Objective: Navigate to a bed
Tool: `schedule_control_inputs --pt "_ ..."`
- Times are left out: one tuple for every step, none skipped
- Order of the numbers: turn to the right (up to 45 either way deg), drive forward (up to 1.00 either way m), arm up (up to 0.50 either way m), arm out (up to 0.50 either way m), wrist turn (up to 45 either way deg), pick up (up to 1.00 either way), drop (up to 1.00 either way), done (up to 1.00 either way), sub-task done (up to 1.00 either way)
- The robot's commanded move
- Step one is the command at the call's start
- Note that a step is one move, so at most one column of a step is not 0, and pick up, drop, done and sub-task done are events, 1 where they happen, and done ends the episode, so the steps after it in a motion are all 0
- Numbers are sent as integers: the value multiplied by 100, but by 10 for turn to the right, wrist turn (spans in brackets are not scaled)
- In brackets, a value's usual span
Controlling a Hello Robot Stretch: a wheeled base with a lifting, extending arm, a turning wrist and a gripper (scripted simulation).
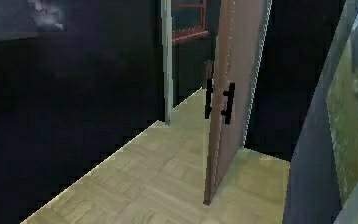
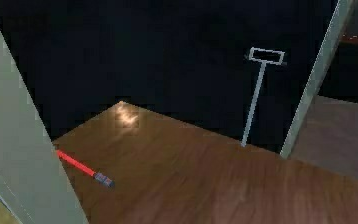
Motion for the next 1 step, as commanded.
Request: schedule_control_inputs --pt "300 0 0 0 0 0 0 0 0"
